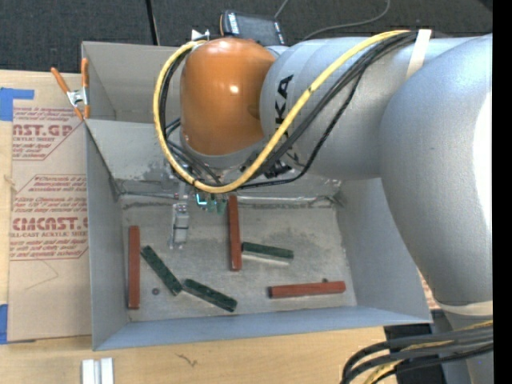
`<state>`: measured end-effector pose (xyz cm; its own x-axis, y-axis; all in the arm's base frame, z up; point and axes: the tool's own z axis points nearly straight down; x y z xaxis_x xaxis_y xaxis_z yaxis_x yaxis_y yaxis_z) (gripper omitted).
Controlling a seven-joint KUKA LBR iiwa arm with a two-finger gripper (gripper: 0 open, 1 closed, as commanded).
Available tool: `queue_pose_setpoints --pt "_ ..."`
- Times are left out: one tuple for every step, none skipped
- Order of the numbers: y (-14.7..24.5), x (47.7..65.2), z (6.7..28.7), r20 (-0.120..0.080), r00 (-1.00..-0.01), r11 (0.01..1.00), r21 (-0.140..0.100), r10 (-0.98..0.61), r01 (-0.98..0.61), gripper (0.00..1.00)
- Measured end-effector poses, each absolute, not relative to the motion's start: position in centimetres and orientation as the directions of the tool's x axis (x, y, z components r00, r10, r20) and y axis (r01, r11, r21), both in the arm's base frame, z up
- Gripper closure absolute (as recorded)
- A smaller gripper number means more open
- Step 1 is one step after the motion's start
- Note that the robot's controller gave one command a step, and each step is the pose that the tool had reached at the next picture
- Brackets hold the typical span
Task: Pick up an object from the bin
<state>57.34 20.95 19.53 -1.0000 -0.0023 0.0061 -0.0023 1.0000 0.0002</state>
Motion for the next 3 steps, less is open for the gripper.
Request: queue_pose_setpoints --pt "15.41 54.09 6.65 0.005 -0.984 0.984 0.0 -0.179 -0.179 0.0" --pt "15.62 54.35 7.19 -0.001 -0.984 0.984 0.002 -0.18 -0.18 1.0" --pt "15.58 54.34 7.06 -0.004 -0.984 0.984 0.002 -0.179 -0.179 0.0"
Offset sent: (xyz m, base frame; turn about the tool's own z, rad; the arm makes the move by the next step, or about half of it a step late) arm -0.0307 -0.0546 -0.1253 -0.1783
